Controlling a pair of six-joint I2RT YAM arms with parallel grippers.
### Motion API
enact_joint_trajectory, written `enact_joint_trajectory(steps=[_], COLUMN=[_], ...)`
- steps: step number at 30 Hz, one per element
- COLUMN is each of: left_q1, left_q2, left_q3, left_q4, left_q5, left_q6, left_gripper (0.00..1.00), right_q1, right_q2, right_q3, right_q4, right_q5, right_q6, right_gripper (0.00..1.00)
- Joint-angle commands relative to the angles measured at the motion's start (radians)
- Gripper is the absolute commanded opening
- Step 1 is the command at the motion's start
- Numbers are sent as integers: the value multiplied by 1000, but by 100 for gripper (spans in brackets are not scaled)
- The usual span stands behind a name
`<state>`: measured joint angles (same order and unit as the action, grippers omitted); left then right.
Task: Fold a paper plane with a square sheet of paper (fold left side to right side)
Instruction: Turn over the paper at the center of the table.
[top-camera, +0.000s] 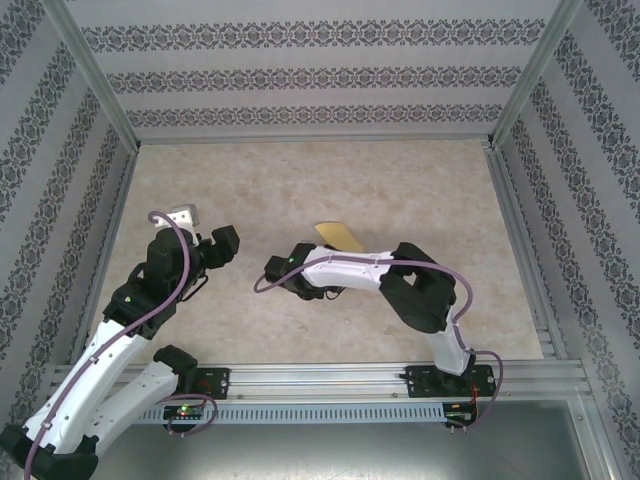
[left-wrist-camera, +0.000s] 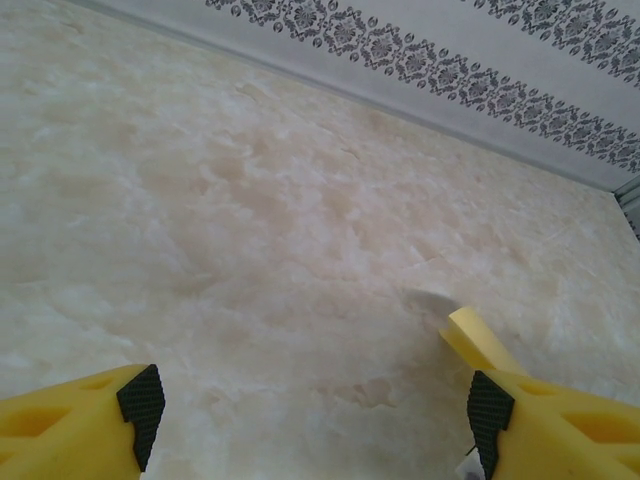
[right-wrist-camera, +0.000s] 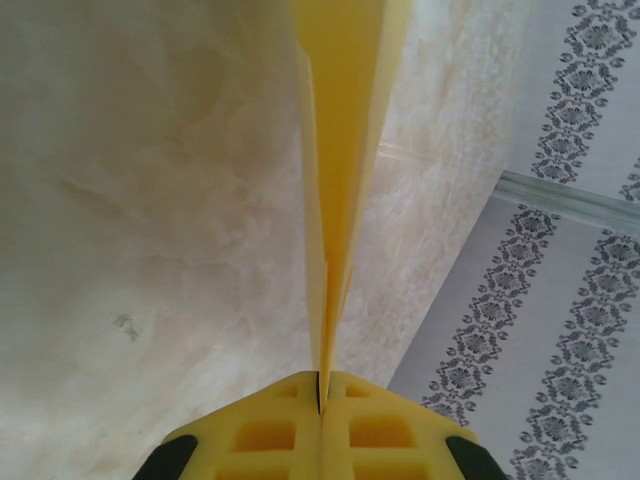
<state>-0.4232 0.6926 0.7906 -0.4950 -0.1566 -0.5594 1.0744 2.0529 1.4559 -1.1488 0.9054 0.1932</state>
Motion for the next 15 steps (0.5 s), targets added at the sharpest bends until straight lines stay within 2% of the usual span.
enact_joint_trajectory(steps=[1,5,10,15], left_q1=[11,10,11,11], left_q2=[-1,7,22,54], left_q3=[-12,-15,-19,-22], left_q4=[-25,-20,-3,23], left_q5=[-17,-10,13,65], left_q6=[10,5,-9,-25], left_gripper=[83,83,83,83], right_q1=[29,50,73,77], right_q2=[44,83,70,-37], right_q3=[30,29,12,-25], right_q4=[-29,-21,8,50], right_q5=[36,-35,-167,-318], right_q6=[-27,-44,-68,-56], right_gripper=[4,7,23,42])
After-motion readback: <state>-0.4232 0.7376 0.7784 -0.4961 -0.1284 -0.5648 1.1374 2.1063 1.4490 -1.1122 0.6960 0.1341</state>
